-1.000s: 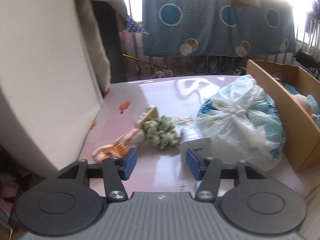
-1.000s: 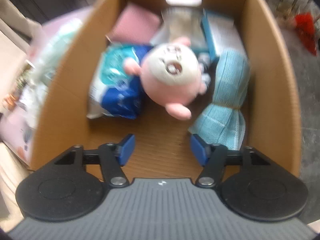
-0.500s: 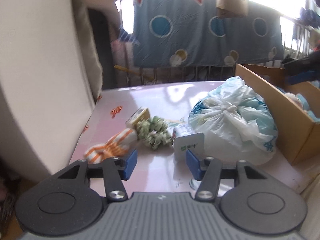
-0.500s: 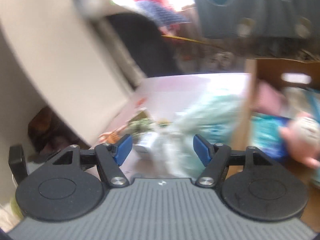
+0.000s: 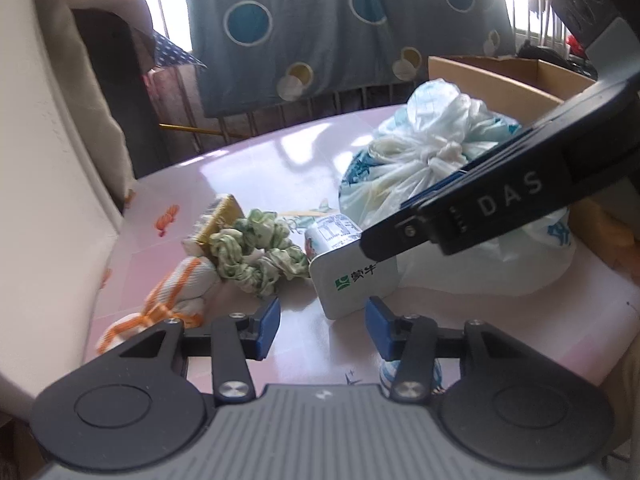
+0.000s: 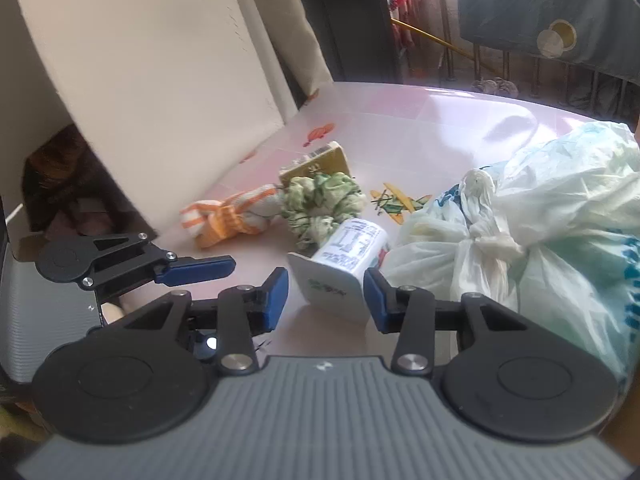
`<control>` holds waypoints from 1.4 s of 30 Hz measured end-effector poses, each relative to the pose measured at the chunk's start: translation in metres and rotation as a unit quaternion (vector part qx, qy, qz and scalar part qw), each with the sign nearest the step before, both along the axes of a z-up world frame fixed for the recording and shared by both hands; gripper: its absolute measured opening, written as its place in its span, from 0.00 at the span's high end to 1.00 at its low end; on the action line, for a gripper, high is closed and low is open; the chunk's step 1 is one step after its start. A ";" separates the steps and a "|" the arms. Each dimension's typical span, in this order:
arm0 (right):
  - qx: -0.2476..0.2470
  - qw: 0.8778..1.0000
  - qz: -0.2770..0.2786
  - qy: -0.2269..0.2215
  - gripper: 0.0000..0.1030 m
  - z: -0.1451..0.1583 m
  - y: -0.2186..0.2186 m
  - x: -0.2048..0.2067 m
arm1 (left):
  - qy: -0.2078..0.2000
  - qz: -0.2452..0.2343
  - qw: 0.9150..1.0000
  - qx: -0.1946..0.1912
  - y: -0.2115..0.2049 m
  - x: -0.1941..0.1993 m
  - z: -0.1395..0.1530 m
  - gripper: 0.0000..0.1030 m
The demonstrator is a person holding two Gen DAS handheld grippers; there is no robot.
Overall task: Organize soft objects
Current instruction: 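Grasp the white yogurt cup with the right tool, then carry the yogurt cup with the right tool into the box and lower it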
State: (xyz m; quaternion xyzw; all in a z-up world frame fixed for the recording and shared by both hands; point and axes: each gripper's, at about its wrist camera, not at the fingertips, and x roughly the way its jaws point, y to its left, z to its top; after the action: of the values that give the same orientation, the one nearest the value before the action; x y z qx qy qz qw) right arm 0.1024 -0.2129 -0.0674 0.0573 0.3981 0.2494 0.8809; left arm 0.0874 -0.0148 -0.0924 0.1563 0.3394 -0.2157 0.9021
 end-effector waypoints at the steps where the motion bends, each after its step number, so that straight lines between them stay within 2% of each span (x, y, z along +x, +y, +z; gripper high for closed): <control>1: -0.002 1.000 0.000 -0.001 0.61 -0.004 0.002 0.004 | 0.006 -0.003 1.000 -0.002 0.000 0.004 -0.003 0.53; 6: -0.006 1.000 -0.003 0.004 0.62 -0.019 0.004 0.014 | 0.027 -0.017 0.999 -0.011 -0.002 0.019 -0.015 0.54; 13: 0.007 1.000 -0.012 0.019 0.67 -0.035 0.011 0.019 | 0.044 -0.015 0.999 -0.024 -0.008 0.030 -0.026 0.74; 16: 0.011 0.999 -0.022 0.026 0.67 -0.032 0.012 0.018 | 0.048 0.001 0.998 -0.033 -0.003 0.030 -0.021 0.82; 20: 0.058 0.996 -0.037 0.057 0.67 -0.023 0.004 0.014 | 0.049 0.013 0.996 -0.066 0.011 0.022 -0.002 0.83; 22: 0.091 0.991 -0.048 0.080 0.67 -0.020 -0.001 0.010 | 0.050 0.017 0.995 -0.085 0.019 0.015 0.009 0.82; 25: 0.152 0.978 -0.070 0.122 0.67 -0.023 -0.014 0.005 | 0.064 0.022 0.992 -0.110 0.027 0.008 0.017 0.82; 29: 0.213 0.959 -0.097 0.158 0.69 -0.035 -0.026 0.000 | 0.087 0.040 0.989 -0.117 0.028 0.006 0.017 0.82; 32: 0.232 0.951 -0.110 0.170 0.69 -0.035 -0.029 -0.004 | 0.097 0.051 0.988 -0.111 0.024 0.003 0.022 0.82; 36: 0.232 0.950 -0.111 0.176 0.69 -0.027 -0.032 -0.011 | 0.110 0.063 0.984 -0.125 0.023 -0.004 0.033 0.82; 38: 0.245 0.944 -0.113 0.188 0.69 -0.026 -0.036 -0.016 | 0.114 0.071 0.983 -0.125 0.021 -0.007 0.039 0.82; 42: 0.267 0.938 -0.116 0.187 0.69 -0.014 -0.050 -0.027 | 0.114 0.067 0.984 -0.120 0.012 -0.016 0.053 0.82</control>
State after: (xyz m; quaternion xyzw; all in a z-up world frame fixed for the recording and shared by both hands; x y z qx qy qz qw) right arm 0.0750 -0.2632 -0.0814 0.3816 0.4650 0.2268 0.7660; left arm 0.0712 -0.0032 -0.0397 -0.0013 0.4213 -0.2103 0.8822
